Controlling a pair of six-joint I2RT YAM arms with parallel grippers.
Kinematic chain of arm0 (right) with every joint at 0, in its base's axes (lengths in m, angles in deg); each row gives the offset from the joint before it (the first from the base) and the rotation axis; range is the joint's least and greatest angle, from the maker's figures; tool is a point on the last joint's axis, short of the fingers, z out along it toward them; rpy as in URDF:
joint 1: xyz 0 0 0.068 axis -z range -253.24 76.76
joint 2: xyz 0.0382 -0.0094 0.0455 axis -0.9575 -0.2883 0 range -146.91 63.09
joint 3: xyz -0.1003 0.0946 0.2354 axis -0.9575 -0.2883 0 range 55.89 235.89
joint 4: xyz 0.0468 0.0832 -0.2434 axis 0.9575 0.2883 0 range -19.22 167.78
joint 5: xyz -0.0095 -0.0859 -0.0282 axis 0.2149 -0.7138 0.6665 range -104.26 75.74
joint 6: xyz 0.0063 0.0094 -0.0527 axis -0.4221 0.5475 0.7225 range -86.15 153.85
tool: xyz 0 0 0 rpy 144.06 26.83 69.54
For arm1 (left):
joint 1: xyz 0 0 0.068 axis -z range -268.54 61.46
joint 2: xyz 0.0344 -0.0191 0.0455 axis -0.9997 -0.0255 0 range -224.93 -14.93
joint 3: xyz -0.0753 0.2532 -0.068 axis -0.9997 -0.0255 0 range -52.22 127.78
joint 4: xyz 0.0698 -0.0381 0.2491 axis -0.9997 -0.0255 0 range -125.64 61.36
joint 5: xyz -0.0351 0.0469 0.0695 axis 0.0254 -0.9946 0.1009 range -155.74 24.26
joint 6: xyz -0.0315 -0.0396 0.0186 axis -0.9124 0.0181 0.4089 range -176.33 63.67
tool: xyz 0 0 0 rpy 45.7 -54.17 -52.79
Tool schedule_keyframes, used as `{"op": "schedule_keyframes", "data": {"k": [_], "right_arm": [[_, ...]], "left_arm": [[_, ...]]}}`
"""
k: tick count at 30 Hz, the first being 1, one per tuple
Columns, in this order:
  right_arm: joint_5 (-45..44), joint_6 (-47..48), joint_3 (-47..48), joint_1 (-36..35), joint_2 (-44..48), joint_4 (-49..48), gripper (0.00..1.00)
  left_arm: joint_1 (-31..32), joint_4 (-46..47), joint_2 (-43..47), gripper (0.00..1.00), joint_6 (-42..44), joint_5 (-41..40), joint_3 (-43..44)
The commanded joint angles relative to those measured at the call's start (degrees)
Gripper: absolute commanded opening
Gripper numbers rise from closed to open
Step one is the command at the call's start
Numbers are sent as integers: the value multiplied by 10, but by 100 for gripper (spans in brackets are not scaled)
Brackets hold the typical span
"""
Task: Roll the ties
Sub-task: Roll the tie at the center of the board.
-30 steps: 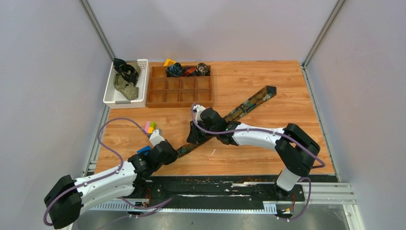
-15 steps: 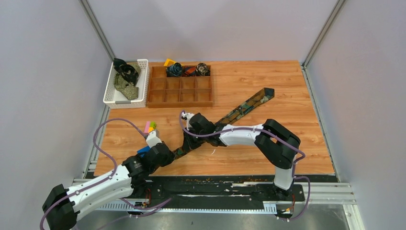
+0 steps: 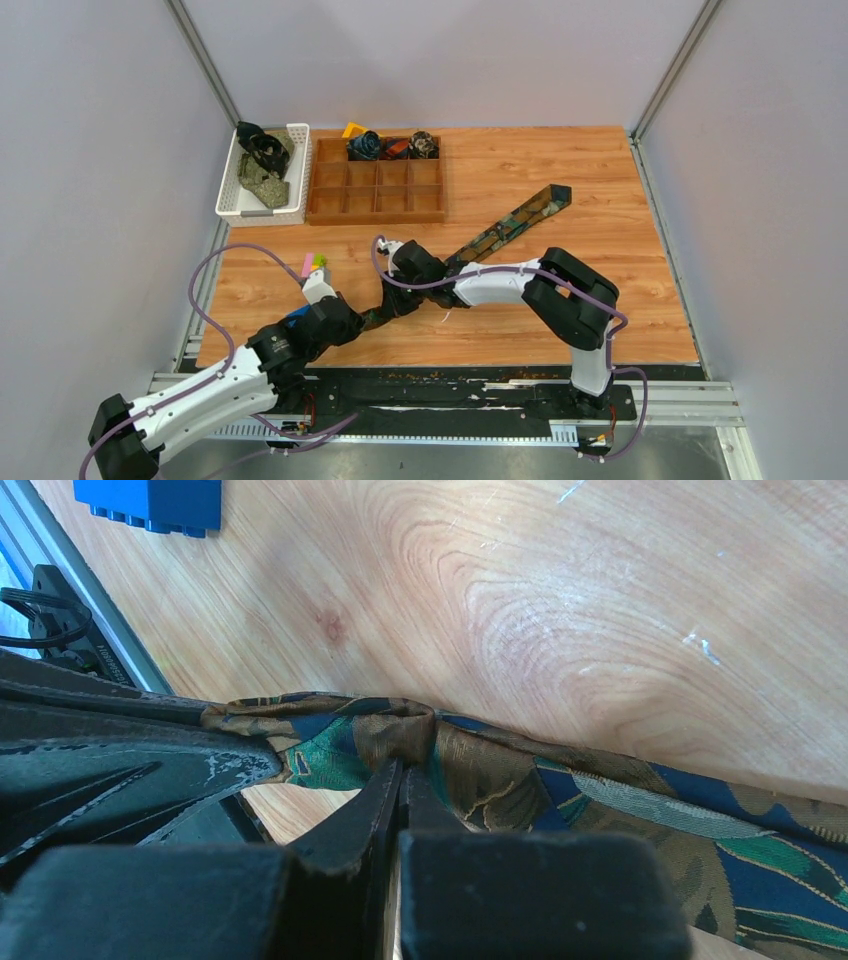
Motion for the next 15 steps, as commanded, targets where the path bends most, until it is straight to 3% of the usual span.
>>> {"op": "schedule_keyframes", "data": {"k": [1, 15], "right_arm": [[-2, -8, 8, -8, -10, -12, 0], [-5, -15, 31, -14, -14, -1, 0]], "left_arm": [[0, -13, 7, 0, 17, -5, 36], [0, -6, -3, 0, 35, 7, 67]]}}
